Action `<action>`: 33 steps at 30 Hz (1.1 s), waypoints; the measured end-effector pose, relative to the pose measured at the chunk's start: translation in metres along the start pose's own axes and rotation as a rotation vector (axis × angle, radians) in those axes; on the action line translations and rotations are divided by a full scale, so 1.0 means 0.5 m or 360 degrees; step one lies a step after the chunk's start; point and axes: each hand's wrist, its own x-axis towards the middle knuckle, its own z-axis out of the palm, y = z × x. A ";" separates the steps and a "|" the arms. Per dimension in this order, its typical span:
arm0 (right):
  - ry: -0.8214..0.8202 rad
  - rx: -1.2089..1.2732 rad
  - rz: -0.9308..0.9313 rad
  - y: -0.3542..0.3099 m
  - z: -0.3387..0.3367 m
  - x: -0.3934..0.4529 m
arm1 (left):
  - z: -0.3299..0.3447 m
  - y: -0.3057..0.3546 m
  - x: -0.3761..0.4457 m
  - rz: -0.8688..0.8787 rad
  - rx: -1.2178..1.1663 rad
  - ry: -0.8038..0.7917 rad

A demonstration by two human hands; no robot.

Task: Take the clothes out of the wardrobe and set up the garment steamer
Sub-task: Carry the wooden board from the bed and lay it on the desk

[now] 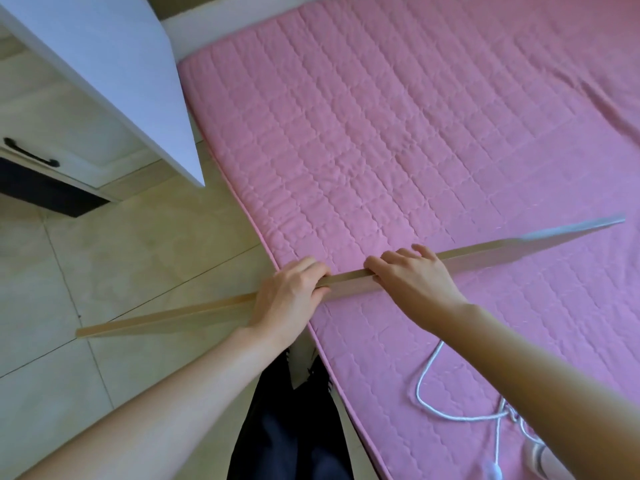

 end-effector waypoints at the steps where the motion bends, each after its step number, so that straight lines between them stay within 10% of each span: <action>1: -0.0012 0.0012 0.0016 -0.002 0.000 -0.001 | 0.000 -0.008 -0.010 -0.0016 -0.0008 0.0005; 17: -0.0116 -0.0033 -0.0090 -0.049 -0.143 -0.005 | -0.132 -0.030 -0.103 -0.0179 0.0282 0.0169; 33: 0.0105 0.0055 -0.0334 -0.389 -0.385 -0.036 | -0.445 -0.070 -0.435 -0.0437 0.0302 0.0500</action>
